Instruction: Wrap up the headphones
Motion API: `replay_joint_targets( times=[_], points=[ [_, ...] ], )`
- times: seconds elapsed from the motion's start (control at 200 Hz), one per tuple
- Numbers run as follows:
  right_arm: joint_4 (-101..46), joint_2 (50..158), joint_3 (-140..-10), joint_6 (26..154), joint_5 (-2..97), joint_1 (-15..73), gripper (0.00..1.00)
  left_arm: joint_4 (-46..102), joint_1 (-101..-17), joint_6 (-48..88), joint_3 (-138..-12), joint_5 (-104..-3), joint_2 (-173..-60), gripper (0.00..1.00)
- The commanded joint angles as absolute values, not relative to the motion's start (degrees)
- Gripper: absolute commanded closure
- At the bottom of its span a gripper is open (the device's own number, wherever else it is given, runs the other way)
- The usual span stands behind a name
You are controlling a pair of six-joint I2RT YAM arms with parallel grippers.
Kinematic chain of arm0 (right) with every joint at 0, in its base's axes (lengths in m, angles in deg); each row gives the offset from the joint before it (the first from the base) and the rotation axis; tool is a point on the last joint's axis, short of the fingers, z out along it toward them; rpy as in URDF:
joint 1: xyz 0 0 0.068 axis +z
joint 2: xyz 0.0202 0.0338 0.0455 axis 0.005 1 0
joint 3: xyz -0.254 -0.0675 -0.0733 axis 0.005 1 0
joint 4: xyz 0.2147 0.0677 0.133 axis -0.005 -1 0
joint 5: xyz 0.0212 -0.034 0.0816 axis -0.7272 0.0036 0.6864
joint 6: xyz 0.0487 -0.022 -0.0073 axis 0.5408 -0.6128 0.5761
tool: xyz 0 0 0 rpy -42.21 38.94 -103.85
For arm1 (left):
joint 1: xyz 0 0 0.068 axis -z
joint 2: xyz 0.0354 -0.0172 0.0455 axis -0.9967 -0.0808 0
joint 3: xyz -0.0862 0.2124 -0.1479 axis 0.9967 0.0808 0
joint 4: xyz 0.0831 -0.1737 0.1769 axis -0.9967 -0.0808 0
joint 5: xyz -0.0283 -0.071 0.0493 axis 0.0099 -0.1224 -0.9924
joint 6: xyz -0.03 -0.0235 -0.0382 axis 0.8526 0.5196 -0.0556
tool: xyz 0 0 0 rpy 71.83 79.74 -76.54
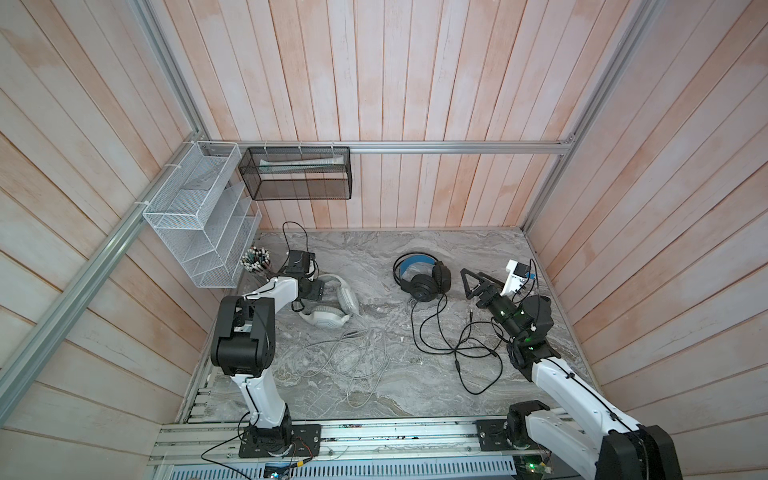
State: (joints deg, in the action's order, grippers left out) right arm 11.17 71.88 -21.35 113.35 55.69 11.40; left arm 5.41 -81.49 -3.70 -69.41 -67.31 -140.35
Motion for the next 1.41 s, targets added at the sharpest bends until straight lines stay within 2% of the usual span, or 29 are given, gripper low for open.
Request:
replay_joint_targets(
  times=[0.0,0.09,0.375,0.655,0.735,0.8,1.14,1.27,1.4],
  points=[
    [13.8,72.4,-21.3,113.7,57.5,11.9,0.00,3.9,-81.6,-3.8,-71.3,-66.2,-142.0,0.25],
    [14.0,72.8,-21.4,113.8,57.9,12.1,0.00,4.0,-81.6,-3.7,-71.3,-66.5,-142.3,0.30],
    [14.3,73.6,-22.0,114.3,59.5,12.4,0.00,3.4,-81.2,-2.7,-71.0,-68.0,-142.7,0.56],
    [11.6,72.9,-23.7,114.3,60.6,12.8,0.00,1.1,-79.5,0.6,-70.8,-68.9,-139.1,0.76],
    [10.8,72.4,-24.3,114.4,60.9,12.9,0.00,-0.7,-79.5,2.9,-71.1,-67.4,-137.6,0.85],
    [10.0,71.8,-24.9,114.5,61.3,12.9,0.00,-2.9,-79.5,5.3,-71.5,-65.8,-136.3,1.00],
    [5.4,68.9,-25.6,112.4,60.3,17.9,0.00,-17.9,-79.1,30.0,-67.6,-60.1,-130.1,1.00],
    [4.5,68.8,-24.3,111.3,59.4,20.2,0.00,-15.8,-77.7,38.5,-60.2,-58.1,-123.3,1.00],
    [3.9,69.1,-23.8,110.8,59.0,22.2,0.00,-14.0,-75.4,44.8,-54.7,-60.1,-117.7,1.00]
  ],
)
